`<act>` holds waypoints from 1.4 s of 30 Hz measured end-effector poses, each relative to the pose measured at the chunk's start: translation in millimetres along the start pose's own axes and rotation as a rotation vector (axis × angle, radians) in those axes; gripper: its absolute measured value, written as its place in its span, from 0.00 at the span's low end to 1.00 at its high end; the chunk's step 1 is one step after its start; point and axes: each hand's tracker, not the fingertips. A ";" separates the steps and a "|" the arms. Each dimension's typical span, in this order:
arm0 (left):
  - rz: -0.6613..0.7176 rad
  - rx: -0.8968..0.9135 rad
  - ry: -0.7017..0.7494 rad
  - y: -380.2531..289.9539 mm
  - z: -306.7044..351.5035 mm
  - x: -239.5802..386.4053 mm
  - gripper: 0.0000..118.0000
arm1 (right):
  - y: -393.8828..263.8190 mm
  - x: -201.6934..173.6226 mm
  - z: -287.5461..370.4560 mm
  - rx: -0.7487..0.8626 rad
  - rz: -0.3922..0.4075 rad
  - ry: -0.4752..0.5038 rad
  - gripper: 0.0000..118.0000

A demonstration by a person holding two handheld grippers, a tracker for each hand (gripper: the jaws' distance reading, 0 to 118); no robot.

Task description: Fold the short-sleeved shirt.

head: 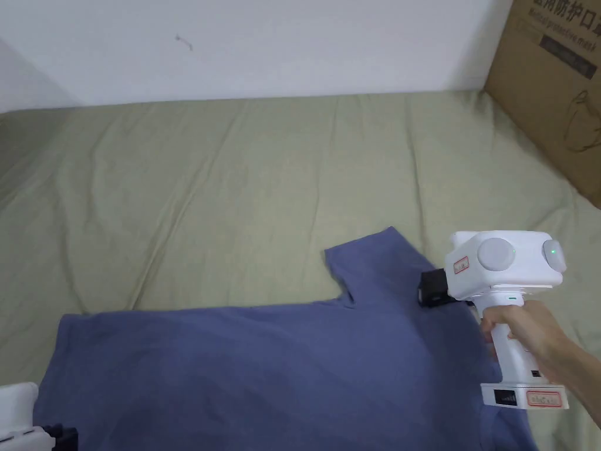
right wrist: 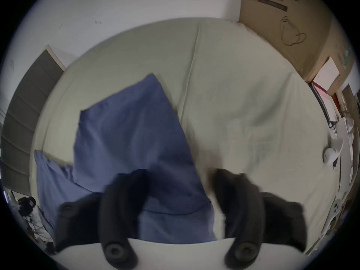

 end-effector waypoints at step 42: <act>-0.025 0.039 0.027 120.8 -40.0 -38.0 0.02 | -15.3 -13.7 103.4 0.133 0.073 0.025 0.02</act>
